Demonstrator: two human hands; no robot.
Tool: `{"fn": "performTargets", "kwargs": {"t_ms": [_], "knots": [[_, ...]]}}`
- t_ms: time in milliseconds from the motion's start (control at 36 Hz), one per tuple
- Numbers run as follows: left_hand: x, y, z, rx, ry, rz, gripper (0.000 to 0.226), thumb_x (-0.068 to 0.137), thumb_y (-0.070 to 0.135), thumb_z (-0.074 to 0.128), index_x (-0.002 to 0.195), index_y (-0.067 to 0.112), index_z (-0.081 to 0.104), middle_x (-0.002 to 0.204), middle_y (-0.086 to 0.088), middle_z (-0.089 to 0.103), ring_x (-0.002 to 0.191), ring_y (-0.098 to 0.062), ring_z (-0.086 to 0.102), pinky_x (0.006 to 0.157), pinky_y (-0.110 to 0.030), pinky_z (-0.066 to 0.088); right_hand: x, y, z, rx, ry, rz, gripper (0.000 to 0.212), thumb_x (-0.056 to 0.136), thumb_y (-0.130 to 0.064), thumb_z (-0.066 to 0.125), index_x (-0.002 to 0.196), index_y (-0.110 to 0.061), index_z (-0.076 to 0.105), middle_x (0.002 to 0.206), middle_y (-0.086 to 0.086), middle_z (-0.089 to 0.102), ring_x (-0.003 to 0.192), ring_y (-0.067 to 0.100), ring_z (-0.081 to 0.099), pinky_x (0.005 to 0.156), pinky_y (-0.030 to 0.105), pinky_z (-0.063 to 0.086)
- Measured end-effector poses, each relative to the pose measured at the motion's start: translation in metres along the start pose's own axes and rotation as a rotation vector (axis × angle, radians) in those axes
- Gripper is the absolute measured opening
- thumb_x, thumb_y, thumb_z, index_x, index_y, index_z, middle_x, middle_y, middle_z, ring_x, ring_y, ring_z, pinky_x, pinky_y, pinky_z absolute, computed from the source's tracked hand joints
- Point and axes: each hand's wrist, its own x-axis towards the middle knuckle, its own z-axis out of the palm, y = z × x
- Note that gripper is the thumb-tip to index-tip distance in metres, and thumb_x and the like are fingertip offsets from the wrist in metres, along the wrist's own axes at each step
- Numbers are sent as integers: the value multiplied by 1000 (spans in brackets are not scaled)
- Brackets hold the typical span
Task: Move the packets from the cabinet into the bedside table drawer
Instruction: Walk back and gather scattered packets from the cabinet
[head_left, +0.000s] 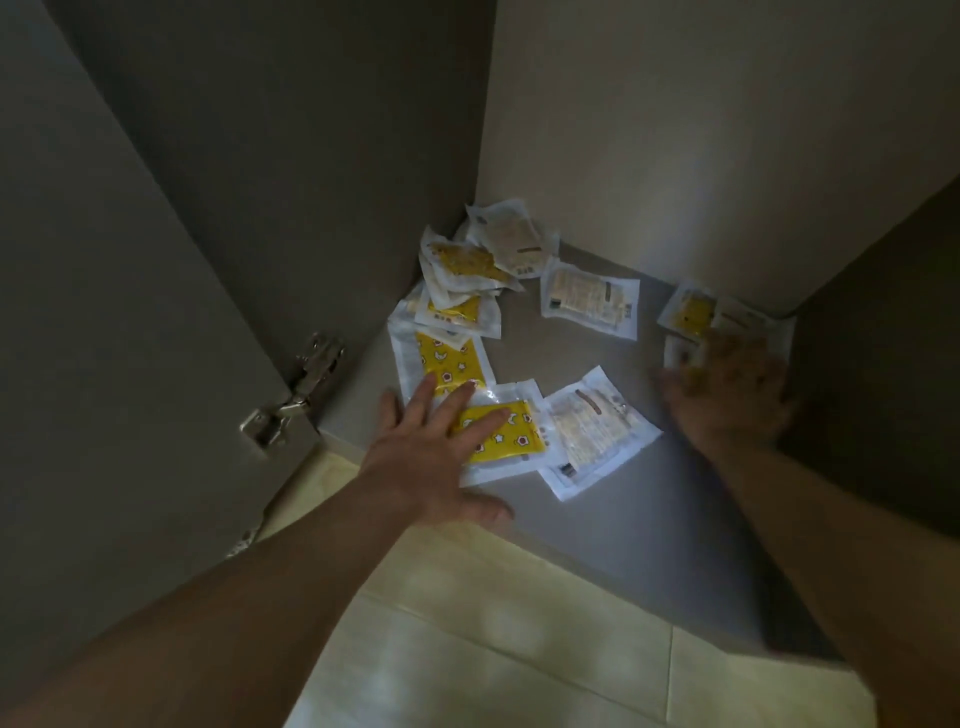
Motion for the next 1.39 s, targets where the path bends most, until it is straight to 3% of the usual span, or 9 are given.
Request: {"fn": "performTargets", "kwargs": {"t_ms": [111, 389, 583, 722, 944, 1083, 1167, 1250, 1389], "knots": [[8, 5, -7, -46, 10, -29, 82, 75, 83, 30, 142, 54, -7, 156, 14, -17, 143, -26, -21, 113, -55, -11, 15, 15, 3, 8, -240, 22, 84, 84, -72, 32, 149, -28, 3, 157, 16, 1, 142, 40, 4, 115, 53, 11], [3, 15, 8, -58, 112, -50, 80, 84, 74, 25, 146, 41, -15, 156, 4, -20, 143, -28, -18, 114, -51, -12, -68, -34, 37, 57, -61, -145, 53, 99, -48, 12, 150, -37, 3, 159, 2, -8, 145, 27, -8, 116, 50, -3], [-22, 11, 19, 8, 217, 70, 100, 62, 82, 8, 148, 32, 17, 156, -13, 16, 141, -31, 18, 113, -52, 14, -109, -39, 35, 23, -163, -335, 95, 67, -72, -11, 151, -27, -2, 159, -6, -10, 145, 17, -12, 115, 42, -4], [-38, 5, 40, -60, 415, 137, 74, 63, 70, 42, 123, 26, 45, 122, -13, 60, 113, -28, 42, 93, -56, 44, -143, -60, 42, 52, -81, -448, 86, 79, -78, 17, 135, -17, 43, 139, 5, 52, 129, 25, 39, 97, 46, 23], [-35, -3, 26, 93, 448, 95, 92, 51, 61, 77, 128, 24, 40, 145, -12, 26, 132, -38, 25, 104, -59, 19, -125, -75, 28, 69, 33, -490, 107, 55, -86, 33, 142, -26, 21, 152, 14, 19, 135, 30, 16, 105, 51, 9], [-14, -8, 16, 120, 149, -29, 112, 78, 62, 56, 138, 31, -33, 154, -10, -27, 140, -35, -26, 112, -50, -13, -98, -80, 24, 98, -252, -429, 115, 65, -85, 44, 148, -31, -14, 156, 5, -21, 142, 23, -23, 113, 49, -12], [-14, -8, 14, 118, 224, -7, 103, 78, 60, 58, 149, 32, -11, 157, -12, -7, 144, -36, -9, 115, -50, -4, -101, -80, 33, 22, -108, -482, 114, 59, -90, 24, 150, -22, 13, 156, 9, 14, 144, 25, 10, 113, 44, 3], [-17, -12, 7, 227, 269, 29, 104, 59, 63, 73, 147, 27, 30, 142, -20, 39, 130, -44, 35, 107, -60, 22, -109, -80, 42, 88, 85, -468, 101, 61, -85, 28, 125, -12, 57, 109, 10, 60, 105, 32, 56, 94, 40, 25], [-17, -20, 18, 297, 481, 118, 96, 36, 60, 84, 120, 18, 64, 89, -15, 61, 78, -36, 60, 84, -55, 48, -109, -79, 44, 106, 341, -543, 67, 71, -73, 37, 82, -14, 67, 84, 8, 59, 79, 27, 51, 76, 36, 28]]}}
